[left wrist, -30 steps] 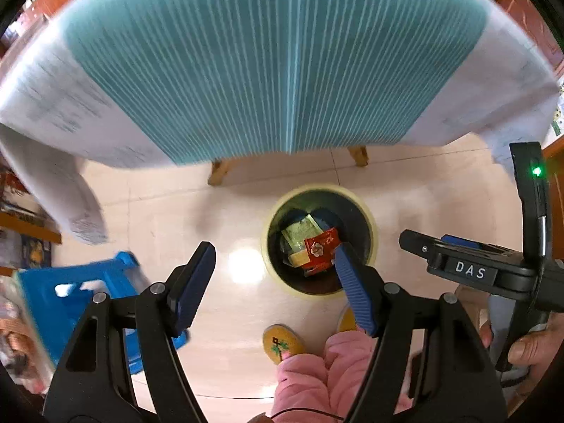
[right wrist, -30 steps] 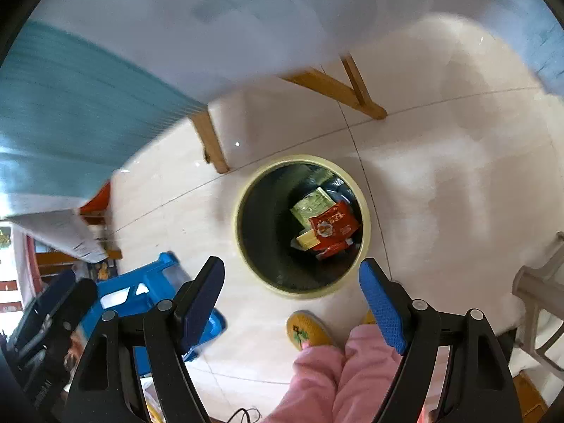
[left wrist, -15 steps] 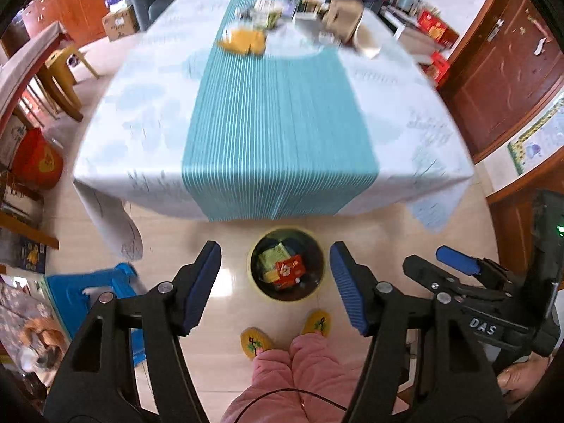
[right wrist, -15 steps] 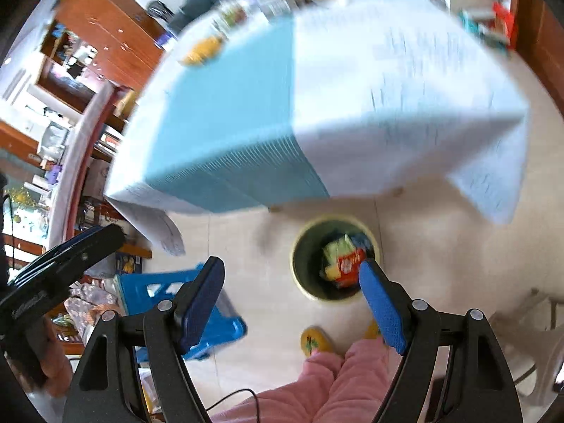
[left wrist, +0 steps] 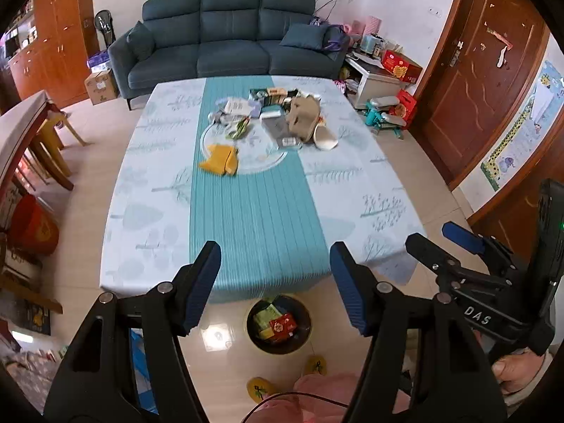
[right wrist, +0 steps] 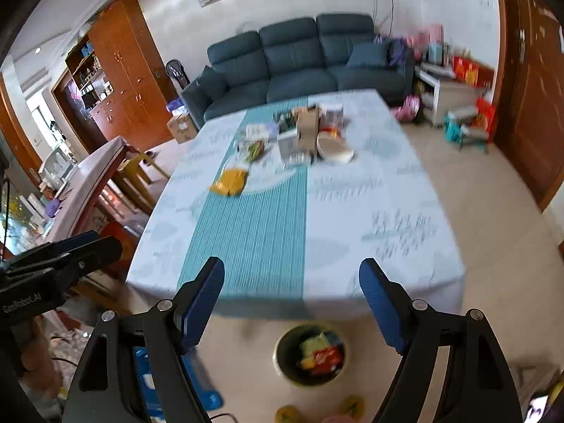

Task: Collect trash
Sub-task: 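Move both tools back over the table toward the paper cup and bag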

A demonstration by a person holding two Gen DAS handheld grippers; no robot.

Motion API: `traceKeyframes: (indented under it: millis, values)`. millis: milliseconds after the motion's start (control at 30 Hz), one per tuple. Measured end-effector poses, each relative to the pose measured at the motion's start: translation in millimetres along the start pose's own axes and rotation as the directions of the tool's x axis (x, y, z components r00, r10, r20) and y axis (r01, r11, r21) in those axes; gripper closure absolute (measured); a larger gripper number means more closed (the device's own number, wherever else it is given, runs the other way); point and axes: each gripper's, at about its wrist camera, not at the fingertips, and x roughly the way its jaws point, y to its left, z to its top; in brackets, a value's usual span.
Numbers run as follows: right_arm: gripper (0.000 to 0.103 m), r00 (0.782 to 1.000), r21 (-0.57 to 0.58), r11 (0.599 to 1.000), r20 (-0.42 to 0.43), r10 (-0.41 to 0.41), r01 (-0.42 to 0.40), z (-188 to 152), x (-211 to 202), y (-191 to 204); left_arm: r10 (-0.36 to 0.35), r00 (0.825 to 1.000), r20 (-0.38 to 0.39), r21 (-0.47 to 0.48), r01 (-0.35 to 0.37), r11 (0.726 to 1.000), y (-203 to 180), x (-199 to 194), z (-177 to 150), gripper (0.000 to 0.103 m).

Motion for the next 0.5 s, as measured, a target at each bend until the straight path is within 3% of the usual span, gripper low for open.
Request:
traceKeyframes:
  millis: [233, 500]
  values:
    - [0.018, 0.994, -0.107, 0.991, 0.071, -0.077, 0.084, 54.2, 34.5, -8.7, 0.02, 0.999, 0.028, 0.05, -0.022, 0.999, -18.9, 19.6, 50.2, 0.042]
    - [0.017, 0.996, -0.284, 0.955, 0.046, -0.077, 0.087, 98.9, 161.9, -44.3, 0.092, 0.995, -0.026, 0.004, -0.092, 0.996, -24.3, 111.7, 106.3, 0.041]
